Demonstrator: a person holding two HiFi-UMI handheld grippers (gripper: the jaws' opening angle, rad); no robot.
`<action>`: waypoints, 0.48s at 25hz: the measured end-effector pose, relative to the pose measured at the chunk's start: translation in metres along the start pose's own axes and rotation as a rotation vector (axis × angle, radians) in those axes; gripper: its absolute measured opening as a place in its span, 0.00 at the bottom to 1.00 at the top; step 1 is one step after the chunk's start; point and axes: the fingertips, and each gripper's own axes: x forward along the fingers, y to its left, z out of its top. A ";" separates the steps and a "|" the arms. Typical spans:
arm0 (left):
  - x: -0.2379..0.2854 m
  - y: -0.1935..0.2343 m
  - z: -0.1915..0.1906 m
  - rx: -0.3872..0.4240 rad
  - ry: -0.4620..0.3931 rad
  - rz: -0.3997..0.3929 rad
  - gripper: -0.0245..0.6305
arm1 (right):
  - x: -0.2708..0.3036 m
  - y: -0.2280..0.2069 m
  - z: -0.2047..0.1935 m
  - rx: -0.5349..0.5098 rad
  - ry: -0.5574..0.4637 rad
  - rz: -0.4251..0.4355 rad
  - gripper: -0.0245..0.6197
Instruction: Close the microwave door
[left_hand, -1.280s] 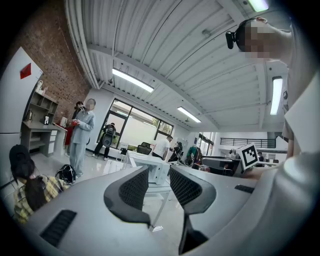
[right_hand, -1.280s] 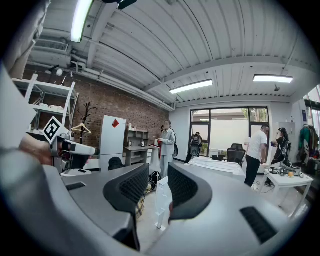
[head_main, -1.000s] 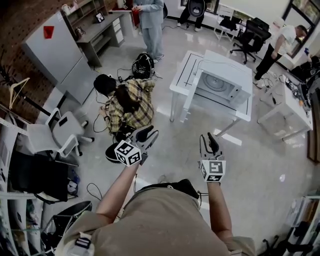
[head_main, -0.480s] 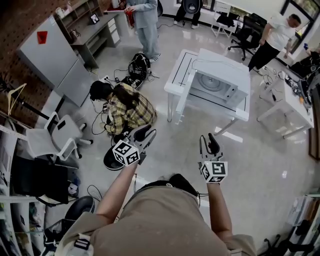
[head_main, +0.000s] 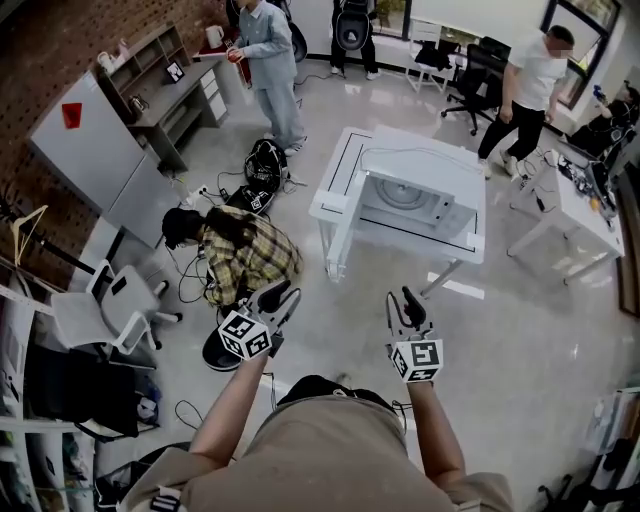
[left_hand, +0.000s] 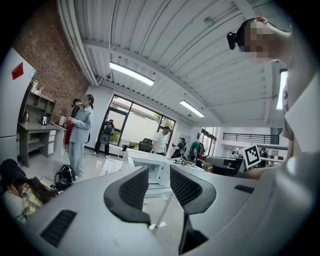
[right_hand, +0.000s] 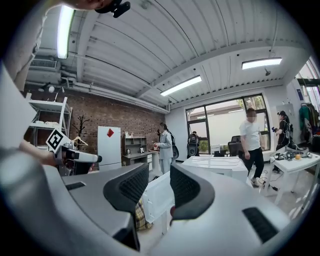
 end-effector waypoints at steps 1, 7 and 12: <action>0.004 0.000 -0.001 -0.002 0.000 -0.001 0.22 | 0.002 -0.003 -0.001 0.000 0.002 0.000 0.23; 0.019 0.006 -0.007 -0.014 0.013 -0.022 0.22 | 0.011 0.002 -0.011 0.005 0.026 0.007 0.23; 0.033 0.025 0.005 -0.014 0.022 -0.060 0.22 | 0.027 0.010 -0.011 0.004 0.052 -0.013 0.23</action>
